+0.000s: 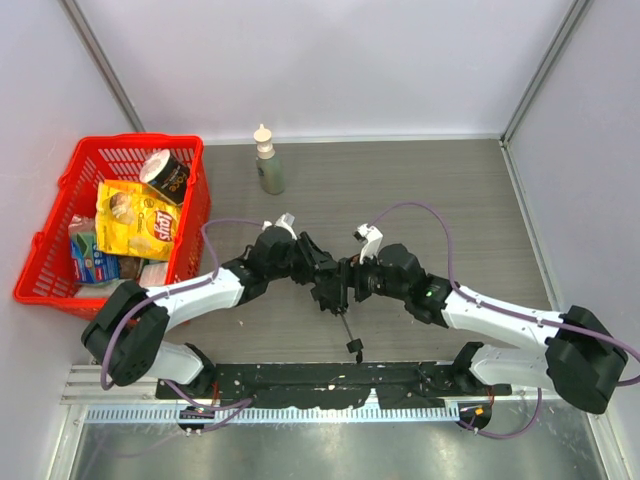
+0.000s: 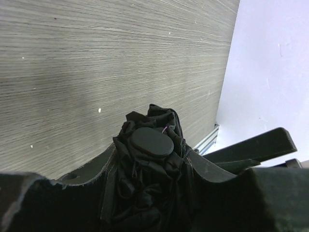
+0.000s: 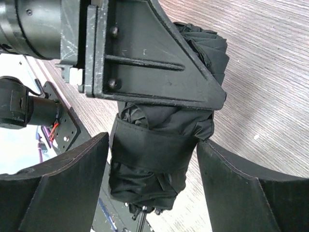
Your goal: Put away the umbrella
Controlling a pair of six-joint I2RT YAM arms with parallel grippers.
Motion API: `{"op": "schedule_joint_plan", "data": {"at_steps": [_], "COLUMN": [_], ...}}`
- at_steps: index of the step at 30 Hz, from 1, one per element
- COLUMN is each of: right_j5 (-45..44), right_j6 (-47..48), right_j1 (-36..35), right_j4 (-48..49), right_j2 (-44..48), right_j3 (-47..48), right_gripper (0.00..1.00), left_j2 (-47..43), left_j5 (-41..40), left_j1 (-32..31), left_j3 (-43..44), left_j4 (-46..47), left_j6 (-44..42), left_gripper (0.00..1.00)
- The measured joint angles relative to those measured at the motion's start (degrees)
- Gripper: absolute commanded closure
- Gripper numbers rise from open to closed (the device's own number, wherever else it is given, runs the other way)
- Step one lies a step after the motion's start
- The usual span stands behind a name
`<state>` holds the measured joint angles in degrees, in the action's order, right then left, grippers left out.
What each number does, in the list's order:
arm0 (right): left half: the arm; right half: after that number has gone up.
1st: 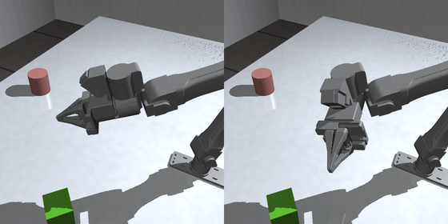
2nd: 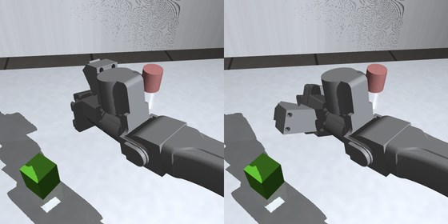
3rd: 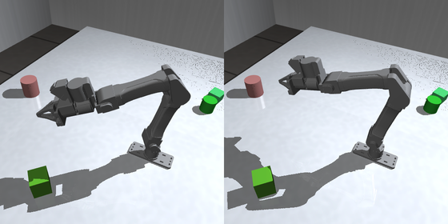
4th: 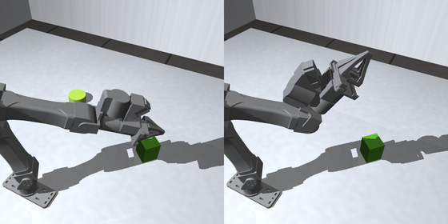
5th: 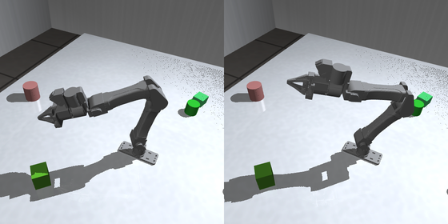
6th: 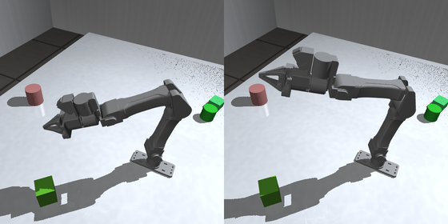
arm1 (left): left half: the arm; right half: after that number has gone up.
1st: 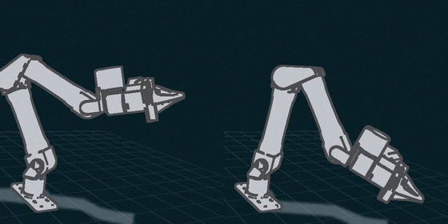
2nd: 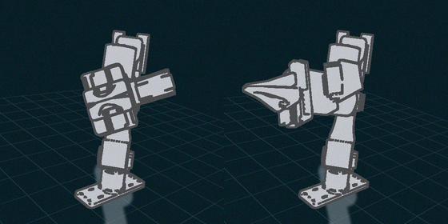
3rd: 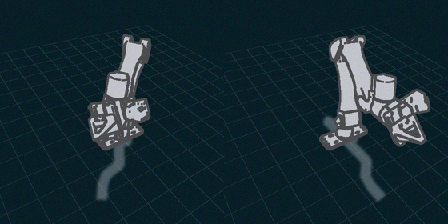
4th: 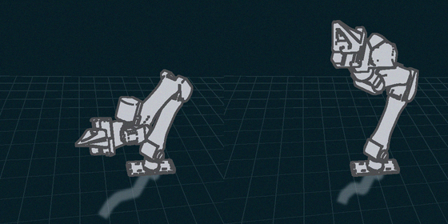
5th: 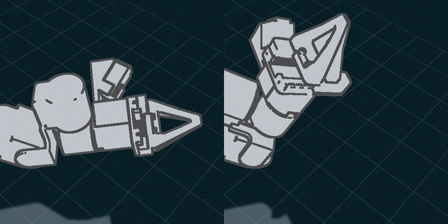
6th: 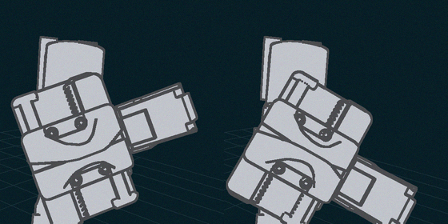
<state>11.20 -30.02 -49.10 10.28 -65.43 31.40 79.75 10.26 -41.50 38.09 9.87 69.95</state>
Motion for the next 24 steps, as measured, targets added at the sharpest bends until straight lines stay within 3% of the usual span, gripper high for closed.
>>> {"op": "schedule_joint_plan", "data": {"at_steps": [5, 7, 10, 11, 15, 20, 23, 24], "right_j5": [-2.38, -3.04, -3.91, -4.09, -4.09, -3.1, -2.4, -2.12], "right_j6": [-0.28, -0.42, -0.57, -0.55, -0.61, -1.01, -1.55, -1.88], "right_j1": [-0.48, -0.68, -0.81, -0.85, -0.85, -0.83, -0.81, -0.83], "right_j4": [0.42, 0.52, 0.79, 0.85, 2.16, 8.28, 10.23, 10.88], "right_j2": [-1.62, -2.4, -3.17, -3.19, -3.19, -2.36, -1.33, -0.87], "right_j3": [0.74, 1.27, 1.86, 1.86, 1.7, -0.96, -2.12, -2.6], "right_gripper": [0.23, 0.28, 0.49, 0.58, 0.74, 0.74, 0.74, 0.78], "left_j2": [0.0, 0.0, -0.02, -0.09, -1.33, -3.54, -4.92, -5.55], "left_j5": [1.49, 1.66, 1.77, 1.81, 1.75, 1.33, 1.73, 2.45], "left_j1": [0.02, 0.07, 0.39, 0.52, 0.92, 1.11, 1.03, 0.94], "left_j3": [0.0, 0.0, 0.0, 0.0, 0.0, -0.46, -0.72, -0.72], "left_j4": [1.79, 2.16, 2.43, 2.43, 2.19, 1.99, 2.08, 2.73], "left_j6": [0.0, 0.0, -0.09, -0.15, -0.87, -1.95, -2.16, -1.6], "left_gripper": [1.0, 1.0, 0.96, 0.92, 0.69, 0.5, 0.08, 0.06]}}
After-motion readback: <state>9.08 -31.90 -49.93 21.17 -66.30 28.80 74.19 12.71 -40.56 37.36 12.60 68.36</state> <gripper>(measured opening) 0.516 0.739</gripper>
